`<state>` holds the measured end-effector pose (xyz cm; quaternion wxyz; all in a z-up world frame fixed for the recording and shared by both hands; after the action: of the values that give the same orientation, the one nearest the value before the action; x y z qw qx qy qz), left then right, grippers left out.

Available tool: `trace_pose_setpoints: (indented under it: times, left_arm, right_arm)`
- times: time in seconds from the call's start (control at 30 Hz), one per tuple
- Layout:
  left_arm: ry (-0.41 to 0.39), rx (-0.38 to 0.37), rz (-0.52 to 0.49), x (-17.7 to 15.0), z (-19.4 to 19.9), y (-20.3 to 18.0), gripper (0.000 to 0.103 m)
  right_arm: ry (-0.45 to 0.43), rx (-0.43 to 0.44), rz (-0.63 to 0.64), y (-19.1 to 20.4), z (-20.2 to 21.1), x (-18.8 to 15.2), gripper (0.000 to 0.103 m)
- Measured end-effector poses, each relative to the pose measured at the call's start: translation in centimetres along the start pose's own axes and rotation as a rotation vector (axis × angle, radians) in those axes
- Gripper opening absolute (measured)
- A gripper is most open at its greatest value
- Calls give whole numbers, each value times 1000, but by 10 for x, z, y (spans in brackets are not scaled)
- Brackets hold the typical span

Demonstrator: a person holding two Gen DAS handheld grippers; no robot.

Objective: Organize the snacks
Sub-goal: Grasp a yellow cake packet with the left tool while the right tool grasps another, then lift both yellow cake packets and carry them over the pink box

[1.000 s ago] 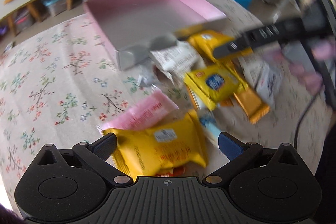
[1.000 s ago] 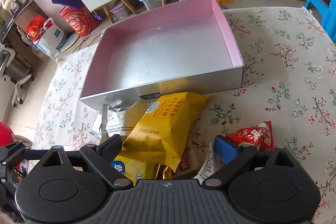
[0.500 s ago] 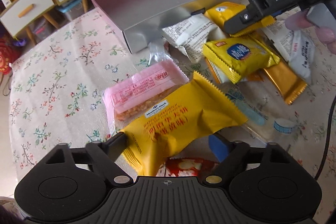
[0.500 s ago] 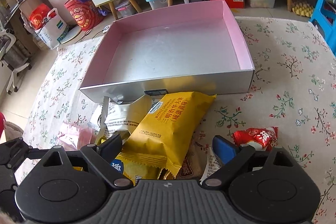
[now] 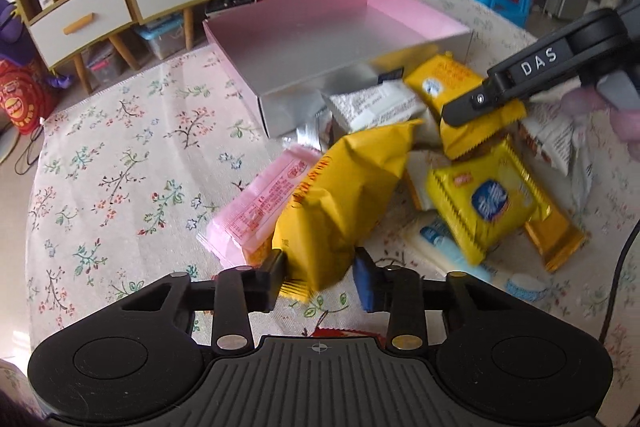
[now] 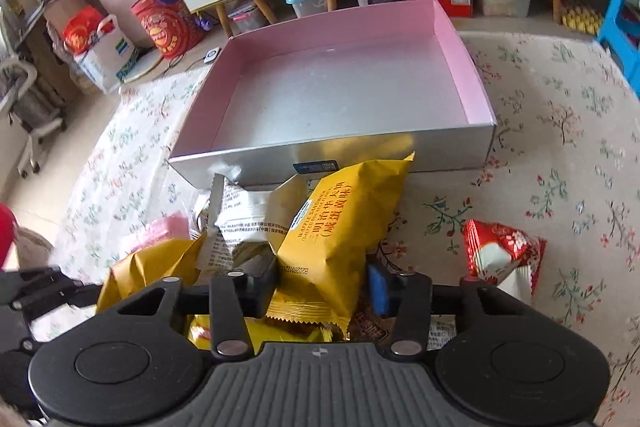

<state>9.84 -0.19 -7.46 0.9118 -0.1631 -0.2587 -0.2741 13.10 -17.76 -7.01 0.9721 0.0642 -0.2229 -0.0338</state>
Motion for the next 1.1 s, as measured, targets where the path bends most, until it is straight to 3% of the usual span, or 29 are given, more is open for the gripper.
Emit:
trace_pose_setpoints:
  times: [0.13,0.2,0.47,0.6,0.67,0.73,0.8,1.0,1.03,1.07,1.1]
  left_arm:
    - [-36,-32,38,3,9,0,28]
    - [-50,-36,52,4,12,1,20]
    - [-49,-55,69,3,15,-1,21]
    - [-16,-54,23,2,10,-6,32]
    - [-7,-41,21,3,4,-4,56]
    - [-11,-22,16,6,0,-3,67]
    - [-17,-17,10,11,-6,-1,67]
    - [-46,-29,78,19,-21,2,64]
    - [-55,-27,100,20,-21,3,60]
    - [-64,-31,122,21,-22,4,49]
    - [-69,-39,146,21,-23,5,44]
  right_arm:
    - [11,32,-45,-2,4,0,31]
    - [9,38,-51,-1,7,-1,28]
    - [-8,62,-61,2,21,-1,22]
    - [9,56,-52,3,19,-5,24]
    - [28,60,-55,2,16,-7,29]
    - [42,52,-60,2,11,-8,33]
    - [45,43,-61,1,8,-9,48]
    - [10,39,-76,1,-1,-3,53]
    - [0,41,-79,1,-2,-2,52]
    - [-8,44,-85,1,-4,-1,52]
    - [-14,50,-92,1,-5,-1,46]
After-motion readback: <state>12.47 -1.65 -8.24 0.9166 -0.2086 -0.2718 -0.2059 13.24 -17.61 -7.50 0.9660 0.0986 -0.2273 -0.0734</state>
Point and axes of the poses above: each gripper's, at about its wrist camera, not at the fingertips, and z roughly against the way its jaws point, y to its left, x to its top, the point moved 8 cm from there along -z, roughly the way its jaws point, and after that the axes turned 12 degrees about -x, right-handed, at the moved point
